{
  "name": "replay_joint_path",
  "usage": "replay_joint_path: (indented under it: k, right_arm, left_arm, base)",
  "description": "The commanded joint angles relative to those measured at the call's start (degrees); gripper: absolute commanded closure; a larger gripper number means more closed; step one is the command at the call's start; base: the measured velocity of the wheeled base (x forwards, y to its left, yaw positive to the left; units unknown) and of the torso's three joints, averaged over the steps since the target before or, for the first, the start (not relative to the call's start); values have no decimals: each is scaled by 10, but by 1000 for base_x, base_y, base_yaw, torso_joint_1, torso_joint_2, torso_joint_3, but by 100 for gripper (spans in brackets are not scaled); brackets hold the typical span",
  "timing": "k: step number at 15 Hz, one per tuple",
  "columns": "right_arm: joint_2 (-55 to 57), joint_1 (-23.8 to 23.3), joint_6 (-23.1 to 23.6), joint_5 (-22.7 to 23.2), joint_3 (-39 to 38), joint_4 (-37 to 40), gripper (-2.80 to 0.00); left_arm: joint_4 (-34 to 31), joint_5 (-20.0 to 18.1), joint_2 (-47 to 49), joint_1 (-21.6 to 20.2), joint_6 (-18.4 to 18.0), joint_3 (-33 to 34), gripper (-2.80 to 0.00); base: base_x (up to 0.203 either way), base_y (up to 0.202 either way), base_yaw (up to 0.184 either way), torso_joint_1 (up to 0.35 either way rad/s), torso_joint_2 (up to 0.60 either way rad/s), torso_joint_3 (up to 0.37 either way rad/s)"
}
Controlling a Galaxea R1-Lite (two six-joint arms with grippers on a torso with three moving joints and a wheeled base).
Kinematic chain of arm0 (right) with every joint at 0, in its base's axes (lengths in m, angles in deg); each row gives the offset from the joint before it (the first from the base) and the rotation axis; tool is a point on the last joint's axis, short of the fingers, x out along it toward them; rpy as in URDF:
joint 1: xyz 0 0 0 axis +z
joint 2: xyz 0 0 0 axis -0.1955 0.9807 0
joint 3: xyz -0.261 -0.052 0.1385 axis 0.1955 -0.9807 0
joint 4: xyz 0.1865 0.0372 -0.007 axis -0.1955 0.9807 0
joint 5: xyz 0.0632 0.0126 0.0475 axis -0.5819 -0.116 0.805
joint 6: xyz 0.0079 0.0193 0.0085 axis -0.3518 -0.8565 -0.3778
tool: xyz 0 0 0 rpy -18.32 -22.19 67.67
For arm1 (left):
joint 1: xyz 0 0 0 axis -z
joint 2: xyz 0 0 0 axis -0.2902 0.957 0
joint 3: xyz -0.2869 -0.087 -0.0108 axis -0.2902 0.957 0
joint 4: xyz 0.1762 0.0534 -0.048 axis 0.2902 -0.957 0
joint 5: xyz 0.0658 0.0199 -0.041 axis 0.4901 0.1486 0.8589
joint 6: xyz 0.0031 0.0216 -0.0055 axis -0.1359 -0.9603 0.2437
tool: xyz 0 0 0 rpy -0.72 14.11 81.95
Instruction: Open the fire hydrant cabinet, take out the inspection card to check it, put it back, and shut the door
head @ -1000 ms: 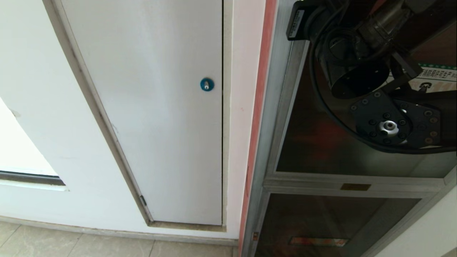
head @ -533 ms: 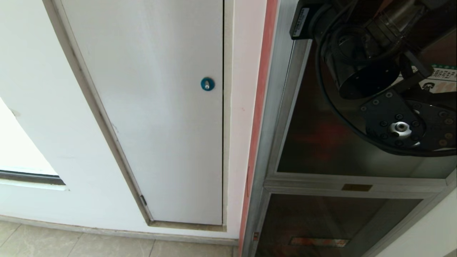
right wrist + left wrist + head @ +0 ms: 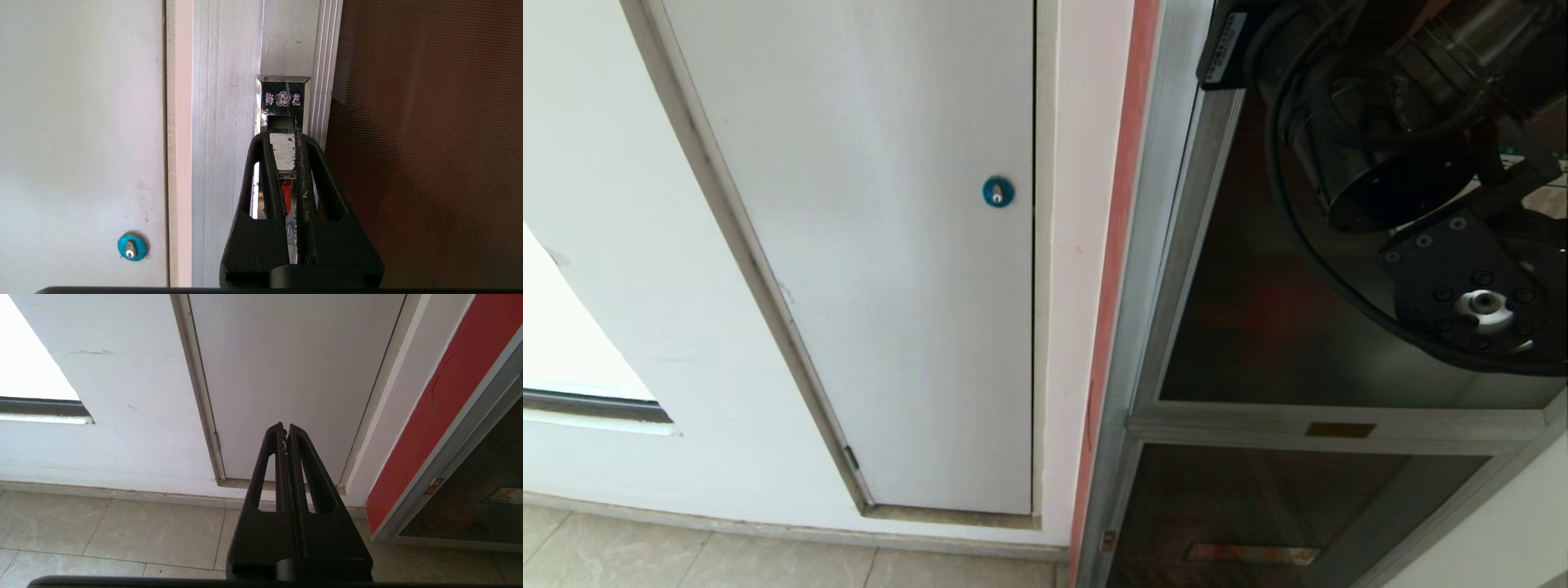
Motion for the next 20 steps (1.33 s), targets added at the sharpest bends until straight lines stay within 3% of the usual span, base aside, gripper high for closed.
replay_joint_path:
  k: [1, 11, 20]
  right_arm:
    - [-16, 3, 2, -3, -6, -6, 0]
    - [-60, 8, 2, -3, -62, -6, 0]
    - [-66, 8, 2, -5, -68, -6, 0]
  left_arm:
    - [0, 0, 1, 0, 0, 0, 0]
    - [0, 0, 1, 0, 0, 0, 0]
    - [-1, 0, 1, 0, 0, 0, 0]
  base:
    - [0, 0, 0, 0, 0, 0]
    - [0, 0, 0, 0, 0, 0]
    - [0, 0, 0, 0, 0, 0]
